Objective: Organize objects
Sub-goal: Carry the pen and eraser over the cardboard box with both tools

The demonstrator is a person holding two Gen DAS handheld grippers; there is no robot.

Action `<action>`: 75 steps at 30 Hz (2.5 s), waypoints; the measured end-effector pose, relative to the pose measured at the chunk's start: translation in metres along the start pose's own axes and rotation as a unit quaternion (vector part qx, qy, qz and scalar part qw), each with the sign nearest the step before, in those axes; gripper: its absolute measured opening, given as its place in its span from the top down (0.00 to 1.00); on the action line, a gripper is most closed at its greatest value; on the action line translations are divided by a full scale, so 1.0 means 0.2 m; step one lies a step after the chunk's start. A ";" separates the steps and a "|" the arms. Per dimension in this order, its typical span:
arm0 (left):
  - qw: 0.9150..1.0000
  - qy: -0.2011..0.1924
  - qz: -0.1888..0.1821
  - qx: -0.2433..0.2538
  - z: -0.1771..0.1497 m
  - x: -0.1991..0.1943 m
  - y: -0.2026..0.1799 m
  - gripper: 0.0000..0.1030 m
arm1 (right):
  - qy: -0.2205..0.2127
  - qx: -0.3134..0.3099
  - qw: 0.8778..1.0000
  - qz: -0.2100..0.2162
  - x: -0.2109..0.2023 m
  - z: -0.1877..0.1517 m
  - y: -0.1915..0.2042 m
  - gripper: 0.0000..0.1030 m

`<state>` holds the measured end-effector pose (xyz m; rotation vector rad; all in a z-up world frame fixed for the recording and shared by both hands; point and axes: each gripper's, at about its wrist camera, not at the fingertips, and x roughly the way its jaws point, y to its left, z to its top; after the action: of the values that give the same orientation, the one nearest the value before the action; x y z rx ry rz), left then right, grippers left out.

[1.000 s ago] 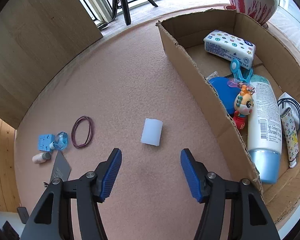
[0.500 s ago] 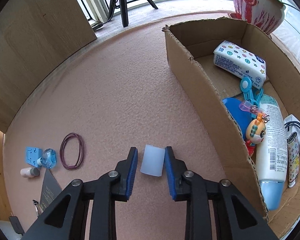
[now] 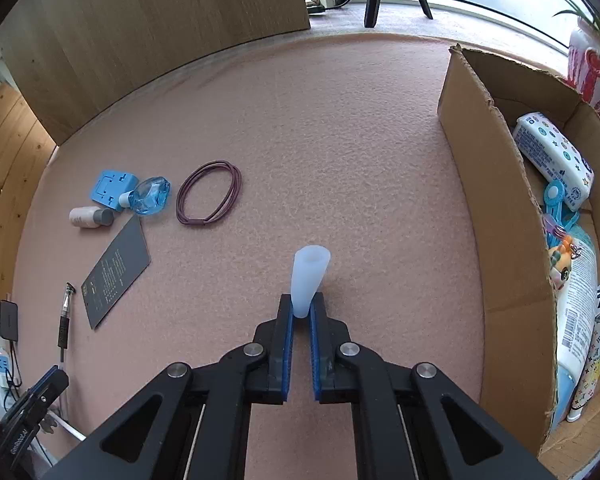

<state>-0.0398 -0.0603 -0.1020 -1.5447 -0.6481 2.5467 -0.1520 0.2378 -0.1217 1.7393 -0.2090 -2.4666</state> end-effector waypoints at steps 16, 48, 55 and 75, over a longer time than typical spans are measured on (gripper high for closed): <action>0.998 0.021 -0.021 0.062 0.07 0.17 -0.39 0.91 | 0.028 -0.116 0.991 0.065 -0.11 -0.13 0.16 0.95; 0.994 0.052 0.015 0.095 0.07 0.37 -0.55 0.91 | 0.048 -0.132 0.986 0.089 0.00 -0.10 0.27 0.77; 0.996 0.047 0.009 0.076 0.05 0.31 -0.51 0.91 | 0.041 -0.144 0.984 0.094 -0.02 -0.11 0.29 0.92; 0.988 0.016 -0.073 0.135 0.10 0.20 -1.15 0.91 | -0.049 -0.057 0.991 0.106 -0.55 -0.10 -0.27 0.92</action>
<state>-0.1077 0.1536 -0.0354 -1.3899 -0.3781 2.3795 -0.0968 0.3093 -0.0354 1.4696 -0.2429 -2.3624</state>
